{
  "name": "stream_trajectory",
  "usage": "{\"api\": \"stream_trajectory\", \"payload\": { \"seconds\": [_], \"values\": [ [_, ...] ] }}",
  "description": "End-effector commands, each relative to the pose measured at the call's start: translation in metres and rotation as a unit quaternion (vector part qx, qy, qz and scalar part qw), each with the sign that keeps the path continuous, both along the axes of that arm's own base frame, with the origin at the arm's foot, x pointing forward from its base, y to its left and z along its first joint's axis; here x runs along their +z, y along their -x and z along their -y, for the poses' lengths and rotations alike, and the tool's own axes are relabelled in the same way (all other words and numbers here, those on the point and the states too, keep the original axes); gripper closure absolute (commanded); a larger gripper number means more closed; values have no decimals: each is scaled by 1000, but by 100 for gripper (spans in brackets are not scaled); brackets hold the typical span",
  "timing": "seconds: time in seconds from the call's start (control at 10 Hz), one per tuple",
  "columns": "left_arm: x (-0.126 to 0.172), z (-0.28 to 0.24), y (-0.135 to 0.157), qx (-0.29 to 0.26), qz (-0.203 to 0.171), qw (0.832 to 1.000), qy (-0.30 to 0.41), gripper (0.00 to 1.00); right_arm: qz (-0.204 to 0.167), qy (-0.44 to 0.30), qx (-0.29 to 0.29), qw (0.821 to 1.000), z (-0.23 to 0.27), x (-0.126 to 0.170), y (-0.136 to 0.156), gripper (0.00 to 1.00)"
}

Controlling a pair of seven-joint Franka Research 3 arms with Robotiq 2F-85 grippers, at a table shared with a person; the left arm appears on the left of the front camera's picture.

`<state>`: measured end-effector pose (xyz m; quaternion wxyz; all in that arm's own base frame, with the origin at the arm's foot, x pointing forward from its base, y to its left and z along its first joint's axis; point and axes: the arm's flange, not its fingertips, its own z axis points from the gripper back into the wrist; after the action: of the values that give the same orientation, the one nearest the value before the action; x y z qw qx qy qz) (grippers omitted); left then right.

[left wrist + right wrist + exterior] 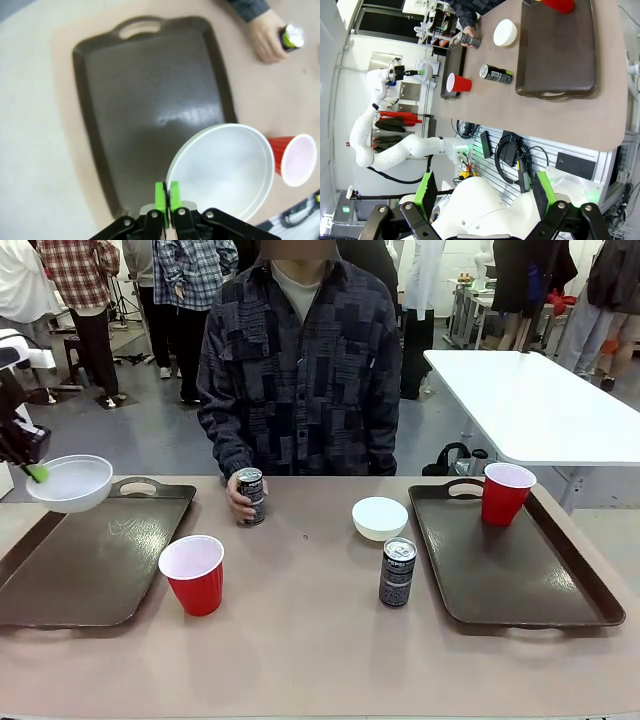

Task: Prepare tableware on both trays.
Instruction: Pick up a Picnic Bowl from the table and place it on a Handle tray.

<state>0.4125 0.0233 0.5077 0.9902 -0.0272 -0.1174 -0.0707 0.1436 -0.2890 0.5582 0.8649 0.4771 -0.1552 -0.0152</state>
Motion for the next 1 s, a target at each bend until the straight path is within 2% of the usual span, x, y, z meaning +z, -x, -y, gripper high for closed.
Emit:
{"api": "stream_trajectory", "payload": {
  "seconds": [0.0, 0.2, 0.5, 0.7, 0.9],
  "values": [
    [3, -15, 0, 8, -12, 1000, -11, 100, 13, -11, 2, 1000, 1, 3, 0, 0],
    [-21, -23, -7, 3, 2, 1000, 3, 100, 13, -11, 2, 1000, 1, 3, 0, 0],
    [-66, -20, -2, 2, -9, 1000, 2, 100, 13, -11, 2, 1000, 1, 3, 0, 0],
    [-91, -20, -4, 5, -16, 999, 29, 100, 13, -11, 2, 1000, 1, 3, 0, 0],
    [-105, -19, -8, 11, -21, 999, 39, 100, 13, -11, 2, 1000, 1, 3, 0, 0]
  ]
}}
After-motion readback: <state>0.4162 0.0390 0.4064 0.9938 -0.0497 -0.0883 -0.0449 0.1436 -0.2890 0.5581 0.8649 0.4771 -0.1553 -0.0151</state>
